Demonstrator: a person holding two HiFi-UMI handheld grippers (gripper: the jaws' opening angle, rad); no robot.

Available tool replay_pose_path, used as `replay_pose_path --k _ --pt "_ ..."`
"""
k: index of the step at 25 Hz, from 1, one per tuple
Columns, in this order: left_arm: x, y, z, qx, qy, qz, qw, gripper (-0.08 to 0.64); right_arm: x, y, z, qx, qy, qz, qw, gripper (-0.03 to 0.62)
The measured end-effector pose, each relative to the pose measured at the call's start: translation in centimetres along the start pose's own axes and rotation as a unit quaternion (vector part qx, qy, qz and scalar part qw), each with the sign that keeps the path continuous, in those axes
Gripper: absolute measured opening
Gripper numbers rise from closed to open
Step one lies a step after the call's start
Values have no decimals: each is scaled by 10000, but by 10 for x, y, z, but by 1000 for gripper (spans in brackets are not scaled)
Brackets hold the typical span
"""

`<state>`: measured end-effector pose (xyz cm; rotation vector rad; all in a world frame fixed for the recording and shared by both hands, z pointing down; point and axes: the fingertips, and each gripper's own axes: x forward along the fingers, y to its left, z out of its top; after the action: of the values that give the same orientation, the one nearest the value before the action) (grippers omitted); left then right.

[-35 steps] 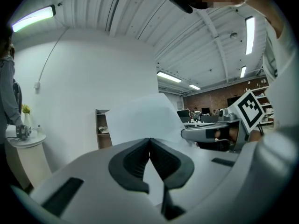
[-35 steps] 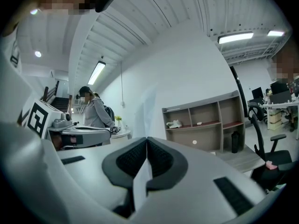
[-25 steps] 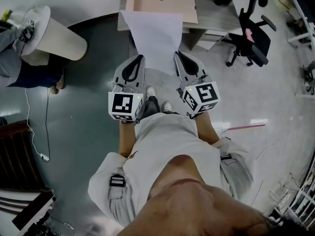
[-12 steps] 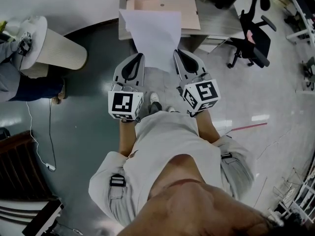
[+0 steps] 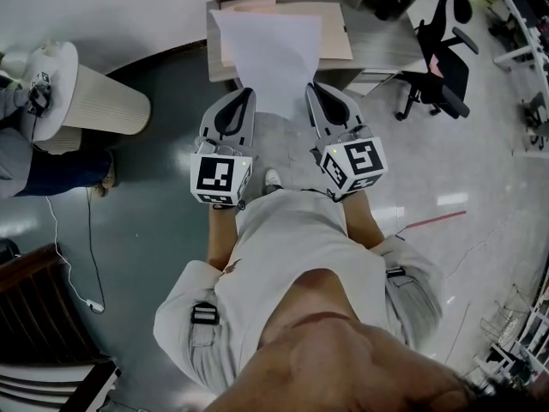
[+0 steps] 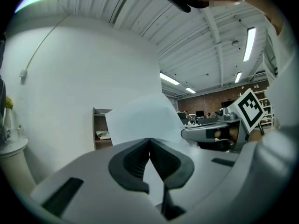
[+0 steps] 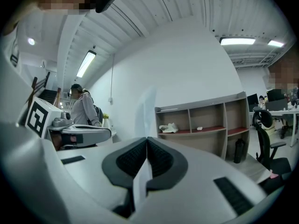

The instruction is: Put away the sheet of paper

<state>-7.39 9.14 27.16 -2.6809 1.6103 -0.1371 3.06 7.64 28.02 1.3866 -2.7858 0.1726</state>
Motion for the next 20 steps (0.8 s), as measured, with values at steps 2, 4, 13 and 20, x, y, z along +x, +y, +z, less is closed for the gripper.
replay_pose_path --k 2,4,13,20 --pt "3 7 -1 10 19 -32 10000 21 7 1 1 4 2 -33 10000 20" --pt "5 15 -3 3 43 -66 10000 21 15 3 0 7 17 -66 10000 20" --pt "12 41 -19 -193 41 -152 9997 21 39 12 -11 -72 197 -154 9997 20" --pt "27 49 -20 -283 60 -195 9994 21 52 3 -8 -111 290 -191 9993 20"
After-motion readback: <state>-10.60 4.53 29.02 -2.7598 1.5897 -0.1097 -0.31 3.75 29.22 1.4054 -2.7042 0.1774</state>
